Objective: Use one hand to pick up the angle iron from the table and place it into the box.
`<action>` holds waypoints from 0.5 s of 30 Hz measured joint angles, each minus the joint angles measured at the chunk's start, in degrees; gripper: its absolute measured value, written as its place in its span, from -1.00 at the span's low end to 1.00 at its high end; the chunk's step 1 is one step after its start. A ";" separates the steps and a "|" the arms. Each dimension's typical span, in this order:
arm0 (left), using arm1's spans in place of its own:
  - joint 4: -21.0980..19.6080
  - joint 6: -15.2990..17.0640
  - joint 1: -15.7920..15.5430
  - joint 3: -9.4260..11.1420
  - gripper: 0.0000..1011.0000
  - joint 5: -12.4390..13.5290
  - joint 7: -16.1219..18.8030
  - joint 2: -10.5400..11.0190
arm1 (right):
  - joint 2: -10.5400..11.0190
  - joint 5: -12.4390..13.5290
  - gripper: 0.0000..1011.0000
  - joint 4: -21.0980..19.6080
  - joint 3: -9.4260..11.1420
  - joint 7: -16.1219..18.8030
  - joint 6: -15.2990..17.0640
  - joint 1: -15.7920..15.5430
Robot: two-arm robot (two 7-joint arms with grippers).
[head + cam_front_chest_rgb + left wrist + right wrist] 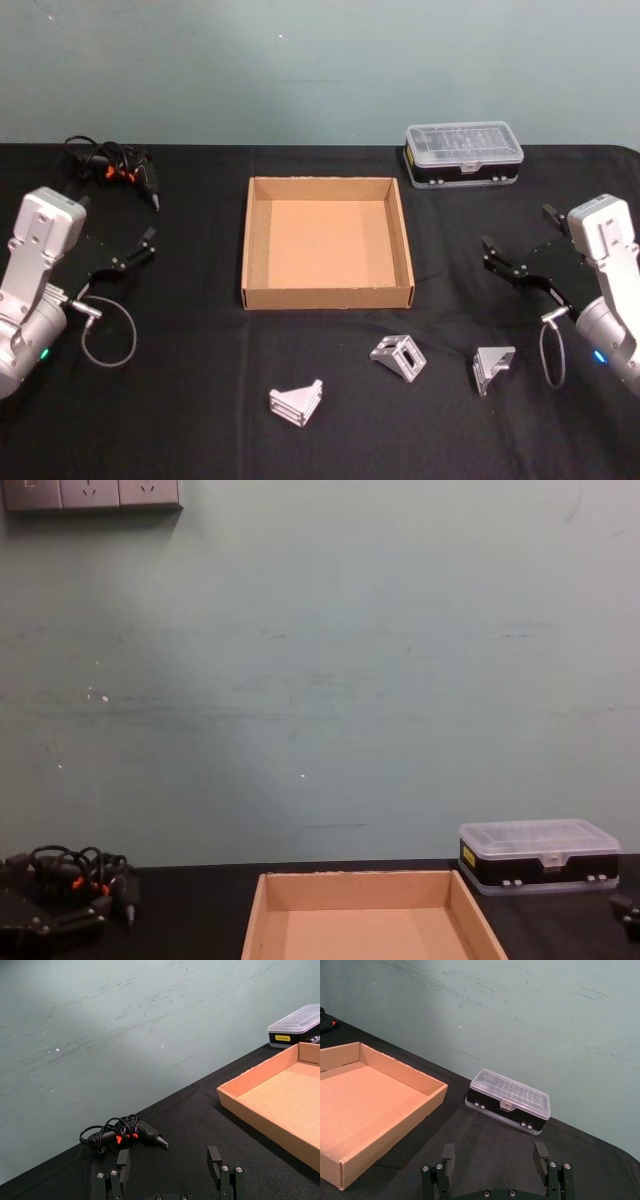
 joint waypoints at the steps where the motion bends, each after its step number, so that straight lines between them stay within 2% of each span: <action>1: 0.00 0.00 0.00 0.00 1.00 0.00 0.00 0.00 | 0.00 0.00 0.98 0.00 0.00 0.00 0.00 0.00; 15: 0.00 0.00 0.00 0.00 1.00 0.00 0.00 0.00 | 0.00 0.00 0.98 0.00 0.00 0.00 0.00 0.00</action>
